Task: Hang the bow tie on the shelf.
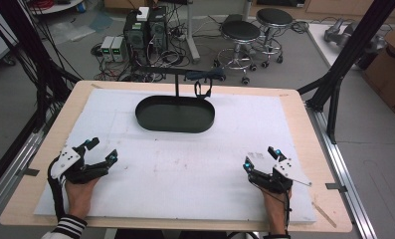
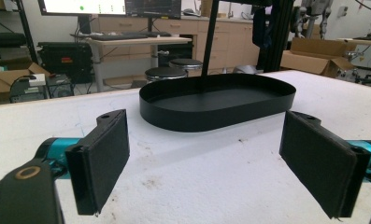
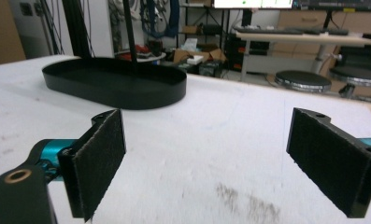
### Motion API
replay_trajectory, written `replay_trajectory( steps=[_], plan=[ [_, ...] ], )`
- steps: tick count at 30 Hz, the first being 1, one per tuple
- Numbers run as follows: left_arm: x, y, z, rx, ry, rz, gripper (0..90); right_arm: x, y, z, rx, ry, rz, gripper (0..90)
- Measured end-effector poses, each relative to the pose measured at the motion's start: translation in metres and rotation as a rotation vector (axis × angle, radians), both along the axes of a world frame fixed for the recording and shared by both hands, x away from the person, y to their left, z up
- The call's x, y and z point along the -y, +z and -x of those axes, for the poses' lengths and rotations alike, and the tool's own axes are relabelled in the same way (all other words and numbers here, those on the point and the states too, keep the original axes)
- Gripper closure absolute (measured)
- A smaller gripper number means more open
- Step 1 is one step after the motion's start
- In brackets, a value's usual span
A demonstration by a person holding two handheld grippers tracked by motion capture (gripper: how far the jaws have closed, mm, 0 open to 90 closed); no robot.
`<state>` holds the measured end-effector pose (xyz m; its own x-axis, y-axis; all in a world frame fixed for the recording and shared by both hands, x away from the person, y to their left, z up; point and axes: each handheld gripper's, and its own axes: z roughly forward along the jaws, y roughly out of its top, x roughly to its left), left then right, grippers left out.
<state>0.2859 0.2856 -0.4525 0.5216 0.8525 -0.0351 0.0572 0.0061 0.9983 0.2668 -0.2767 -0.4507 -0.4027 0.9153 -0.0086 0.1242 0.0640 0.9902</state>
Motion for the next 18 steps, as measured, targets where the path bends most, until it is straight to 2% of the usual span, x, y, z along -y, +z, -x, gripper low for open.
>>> replay_trajectory(
  steps=[2,8,18],
  plan=[
    [-0.0003,0.0,-0.0002,-0.001,0.0,0.0,16.4,-0.0004,0.0008,0.0011,0.029,-0.008,0.008,11.0],
    [-0.0002,0.0,-0.0002,-0.002,0.001,0.0,16.4,-0.0002,-0.0006,0.0021,0.033,-0.021,-0.004,11.0],
    [-0.0012,0.0002,-0.002,-0.019,0.009,0.01,16.4,-0.0027,-0.0009,0.0025,0.036,-0.016,0.026,11.0]
  ],
)
